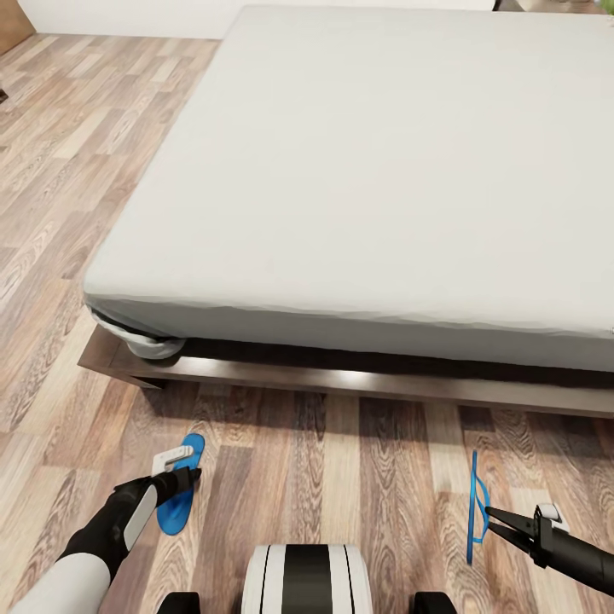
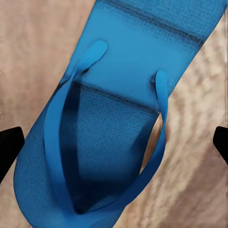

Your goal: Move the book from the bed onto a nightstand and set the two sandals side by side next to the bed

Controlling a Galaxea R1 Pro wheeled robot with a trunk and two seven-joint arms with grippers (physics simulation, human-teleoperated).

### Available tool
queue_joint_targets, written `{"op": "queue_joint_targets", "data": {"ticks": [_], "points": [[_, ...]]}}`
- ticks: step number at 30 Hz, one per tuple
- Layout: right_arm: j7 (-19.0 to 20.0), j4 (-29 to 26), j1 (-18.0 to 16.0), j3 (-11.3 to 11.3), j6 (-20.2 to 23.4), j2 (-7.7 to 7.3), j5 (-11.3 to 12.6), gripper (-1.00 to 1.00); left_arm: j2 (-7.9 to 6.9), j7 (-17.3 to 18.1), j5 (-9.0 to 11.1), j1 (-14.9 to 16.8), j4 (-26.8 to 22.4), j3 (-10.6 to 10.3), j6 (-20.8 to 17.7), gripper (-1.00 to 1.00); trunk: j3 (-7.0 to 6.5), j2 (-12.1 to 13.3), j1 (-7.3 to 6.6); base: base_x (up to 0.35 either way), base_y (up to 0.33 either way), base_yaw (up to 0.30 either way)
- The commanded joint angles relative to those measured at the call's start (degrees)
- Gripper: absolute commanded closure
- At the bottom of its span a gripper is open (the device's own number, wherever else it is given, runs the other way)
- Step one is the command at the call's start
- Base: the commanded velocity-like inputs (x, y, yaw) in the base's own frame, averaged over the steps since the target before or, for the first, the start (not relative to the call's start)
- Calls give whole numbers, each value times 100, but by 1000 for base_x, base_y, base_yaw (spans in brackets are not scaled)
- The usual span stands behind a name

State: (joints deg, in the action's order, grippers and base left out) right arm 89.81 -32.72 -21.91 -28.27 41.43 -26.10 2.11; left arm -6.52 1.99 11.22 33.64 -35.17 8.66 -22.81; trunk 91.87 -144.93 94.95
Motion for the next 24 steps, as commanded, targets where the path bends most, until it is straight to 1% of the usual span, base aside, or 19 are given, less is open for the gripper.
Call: {"op": "queue_joint_targets", "data": {"ticks": [1,11,19,21,22,24], "points": [[19,1,-1,-3,64,0,0,100,2,21,20,1,-8,22,-38,-100,-20,0,-3,0,0,0],[19,2,0,-3,61,0,0,100,2,21,20,1,-8,22,-39,-100,-241,14,-29,0,0,0],[19,2,1,-3,59,8,-5,100,-5,95,40,1,-8,22,-66,-100,-241,14,-29,0,0,0],[19,2,-2,-3,58,8,-7,100,-23,350,49,0,-8,23,-116,-100,-241,14,-29,0,0,0],[19,2,-2,-3,58,9,-8,100,-48,581,53,1,-8,26,-160,-100,-241,14,-29,0,0,0],[19,2,-2,-2,58,9,-6,100,-175,1192,58,0,-8,34,-258,-100,-241,14,-29,0,0,0]]}}
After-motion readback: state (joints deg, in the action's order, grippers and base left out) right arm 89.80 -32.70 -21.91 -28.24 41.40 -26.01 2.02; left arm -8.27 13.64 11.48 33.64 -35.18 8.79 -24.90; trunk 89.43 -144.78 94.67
